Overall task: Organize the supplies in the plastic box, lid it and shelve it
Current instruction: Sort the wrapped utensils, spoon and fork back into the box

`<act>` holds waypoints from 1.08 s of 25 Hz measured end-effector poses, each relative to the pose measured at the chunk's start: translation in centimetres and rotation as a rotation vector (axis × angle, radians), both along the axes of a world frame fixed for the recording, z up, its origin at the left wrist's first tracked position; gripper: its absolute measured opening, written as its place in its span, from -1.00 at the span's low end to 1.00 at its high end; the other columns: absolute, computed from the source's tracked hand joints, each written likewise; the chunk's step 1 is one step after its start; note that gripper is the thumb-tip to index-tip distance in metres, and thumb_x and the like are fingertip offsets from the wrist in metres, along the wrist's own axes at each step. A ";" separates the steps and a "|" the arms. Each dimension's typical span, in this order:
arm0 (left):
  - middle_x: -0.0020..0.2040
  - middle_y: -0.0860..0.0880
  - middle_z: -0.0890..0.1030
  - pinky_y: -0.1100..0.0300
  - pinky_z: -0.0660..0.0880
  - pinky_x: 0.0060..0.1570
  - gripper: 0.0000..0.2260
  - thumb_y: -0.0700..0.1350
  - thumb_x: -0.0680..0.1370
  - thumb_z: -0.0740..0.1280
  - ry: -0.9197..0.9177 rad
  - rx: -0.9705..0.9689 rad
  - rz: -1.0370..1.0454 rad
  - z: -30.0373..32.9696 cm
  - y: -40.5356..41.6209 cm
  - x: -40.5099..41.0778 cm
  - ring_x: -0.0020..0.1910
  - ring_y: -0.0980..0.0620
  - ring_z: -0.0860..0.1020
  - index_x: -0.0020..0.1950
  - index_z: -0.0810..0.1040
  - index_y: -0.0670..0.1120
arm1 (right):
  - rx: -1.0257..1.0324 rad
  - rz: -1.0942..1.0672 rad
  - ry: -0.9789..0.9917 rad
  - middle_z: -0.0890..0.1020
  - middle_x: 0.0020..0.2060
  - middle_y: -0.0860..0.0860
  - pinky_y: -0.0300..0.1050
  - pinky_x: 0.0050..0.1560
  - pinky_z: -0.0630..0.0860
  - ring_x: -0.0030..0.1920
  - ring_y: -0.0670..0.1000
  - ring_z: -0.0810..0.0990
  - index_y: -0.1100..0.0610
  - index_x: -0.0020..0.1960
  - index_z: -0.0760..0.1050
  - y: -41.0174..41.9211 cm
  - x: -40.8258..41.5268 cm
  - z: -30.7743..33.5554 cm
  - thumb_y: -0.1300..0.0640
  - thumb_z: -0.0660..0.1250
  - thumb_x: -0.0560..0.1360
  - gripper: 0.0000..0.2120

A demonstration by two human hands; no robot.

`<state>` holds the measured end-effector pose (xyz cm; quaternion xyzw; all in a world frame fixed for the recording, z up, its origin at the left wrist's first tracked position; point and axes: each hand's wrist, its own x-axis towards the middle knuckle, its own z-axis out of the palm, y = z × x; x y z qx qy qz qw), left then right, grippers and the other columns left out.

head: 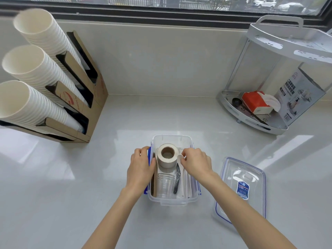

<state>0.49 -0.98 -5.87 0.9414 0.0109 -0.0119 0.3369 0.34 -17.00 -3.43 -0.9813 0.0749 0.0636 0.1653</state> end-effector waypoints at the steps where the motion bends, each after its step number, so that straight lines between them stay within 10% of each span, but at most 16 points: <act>1: 0.23 -0.12 0.42 0.11 0.39 -0.06 -0.64 -0.08 0.54 0.18 0.029 -0.019 0.003 -0.3 0.1 -0.1 0.18 -0.08 0.43 0.33 0.29 -0.11 | -0.030 0.009 0.027 0.60 -0.10 0.20 -0.07 -0.19 0.30 -0.03 0.26 0.54 0.27 -0.06 0.48 0.1 0.0 -0.1 0.14 0.11 0.51 -0.76; 11: 0.02 -0.14 0.53 0.03 0.45 -0.05 -0.78 -0.12 0.55 0.14 0.043 -0.114 0.012 -0.8 -0.1 -0.5 -0.04 -0.14 0.51 0.17 0.40 -0.13 | -0.208 0.075 0.108 0.56 0.07 0.21 -0.07 -0.16 0.29 0.07 0.24 0.53 0.23 0.02 0.41 0.5 -0.2 -0.1 0.39 0.14 0.43 -0.80; 20: 0.23 -0.13 0.39 0.18 0.36 -0.03 -0.70 -0.16 0.53 0.22 -0.095 -0.113 0.033 1.0 -1.0 -0.2 0.20 -0.10 0.42 0.26 0.39 -0.12 | 0.204 -0.067 -0.056 0.64 0.05 -0.01 -0.10 -0.12 0.35 0.05 0.13 0.56 0.02 0.16 0.46 -3.5 -2.1 1.2 0.10 0.13 0.50 -0.73; 27: 0.16 -0.07 0.50 0.27 0.39 0.04 -0.75 -0.22 0.53 0.20 -0.174 -0.246 -0.162 3.1 -10.1 -1.9 -0.04 0.10 0.45 0.20 0.46 -0.14 | 0.315 -0.253 -0.052 0.57 0.14 0.04 0.00 0.10 0.48 0.12 0.08 0.53 0.08 0.23 0.40 -11.8 -6.2 0.4 0.10 0.14 0.51 -0.70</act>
